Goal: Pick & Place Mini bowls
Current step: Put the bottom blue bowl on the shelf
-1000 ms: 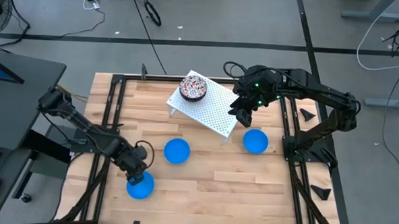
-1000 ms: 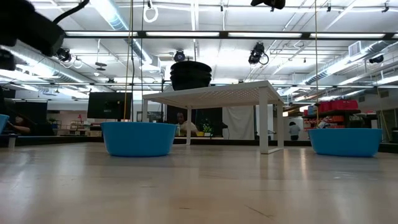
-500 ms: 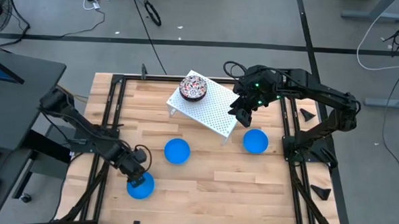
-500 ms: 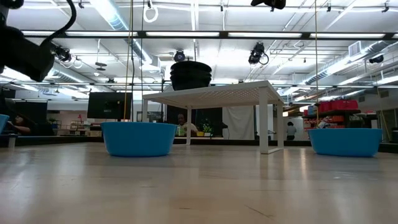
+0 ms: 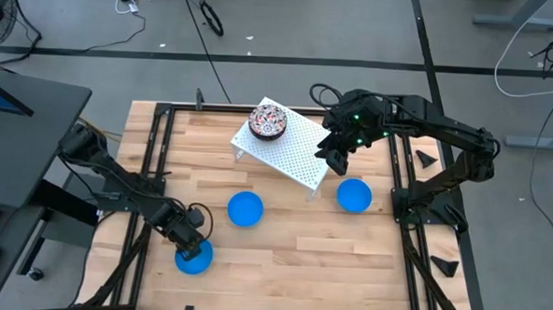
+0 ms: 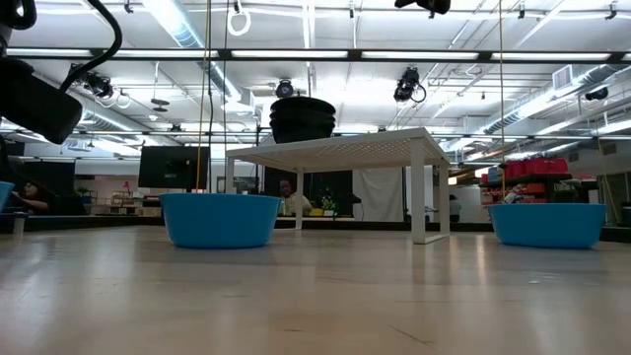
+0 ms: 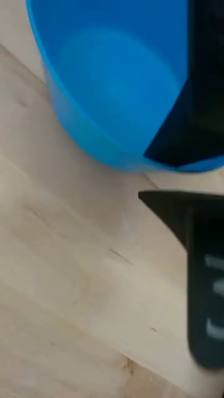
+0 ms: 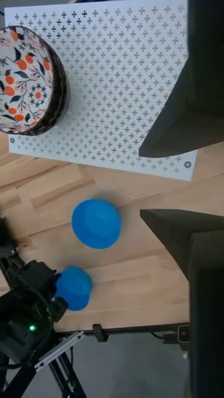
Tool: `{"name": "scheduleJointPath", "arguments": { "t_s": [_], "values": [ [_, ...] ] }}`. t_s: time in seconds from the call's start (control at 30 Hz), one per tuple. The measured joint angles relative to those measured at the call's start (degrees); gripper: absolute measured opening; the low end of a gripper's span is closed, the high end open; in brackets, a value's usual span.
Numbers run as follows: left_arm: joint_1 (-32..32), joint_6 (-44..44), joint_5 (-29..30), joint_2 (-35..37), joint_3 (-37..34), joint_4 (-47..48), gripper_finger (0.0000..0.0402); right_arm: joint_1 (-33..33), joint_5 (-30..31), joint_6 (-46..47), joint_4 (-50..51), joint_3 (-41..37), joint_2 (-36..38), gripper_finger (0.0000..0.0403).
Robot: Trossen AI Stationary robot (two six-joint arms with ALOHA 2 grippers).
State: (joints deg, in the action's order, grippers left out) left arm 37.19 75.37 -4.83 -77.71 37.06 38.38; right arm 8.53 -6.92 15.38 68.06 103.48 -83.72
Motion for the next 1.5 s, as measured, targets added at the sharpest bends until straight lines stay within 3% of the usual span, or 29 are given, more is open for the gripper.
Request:
{"name": "scheduleJointPath", "arguments": {
  "t_s": [0.13, 0.4, 0.57, 0.8, 1.07, 1.17, 1.37, 1.5],
  "values": [
    [0.0, -0.1, -1.18, 0.12, 0.01, -0.59, 0.0011, -0.02, 0.0, -0.08, -0.12, 0.0, 0.0, 0.0146],
    [-2.06, 0.75, -9.22, 0.47, 0.34, -0.87, 0.0007, 0.0, -4.78, -15.69, 0.03, 0.0, 0.0, 0.0146],
    [-4.69, -1.57, -9.34, 1.42, 4.31, 0.77, 0.0005, 0.0, -4.93, -19.5, -0.65, 0.0, 0.0, 0.0146],
    [-9.9, -9.3, -7.87, 1.4, 15.43, 15.37, 0.0005, 0.0, -4.95, -19.34, -2.45, 0.0, 0.0, 0.0146],
    [-17.32, -21.19, -1.39, 1.4, 30.63, 33.53, 0.0004, 0.0, -6.22, -20.81, -4.01, 0.0, 0.0, 0.0146],
    [-20.58, -24.82, 1.11, 1.4, 35.77, 36.99, 0.0004, -0.27, -7.7, -18.66, -6.69, 0.0, 0.0, 0.0146],
    [-27.47, -28.4, 4.77, 1.37, 43.9, 39.07, 0.0004, -1.98, -7.67, -5.82, -12.62, 0.0, -0.78, 0.0146],
    [-31.76, -29.99, 5.69, 0.97, 48.49, 39.1, 0.0004, -3.26, -7.59, -4.79, -13.37, 0.0, -1.47, 0.0146]
  ]
}}
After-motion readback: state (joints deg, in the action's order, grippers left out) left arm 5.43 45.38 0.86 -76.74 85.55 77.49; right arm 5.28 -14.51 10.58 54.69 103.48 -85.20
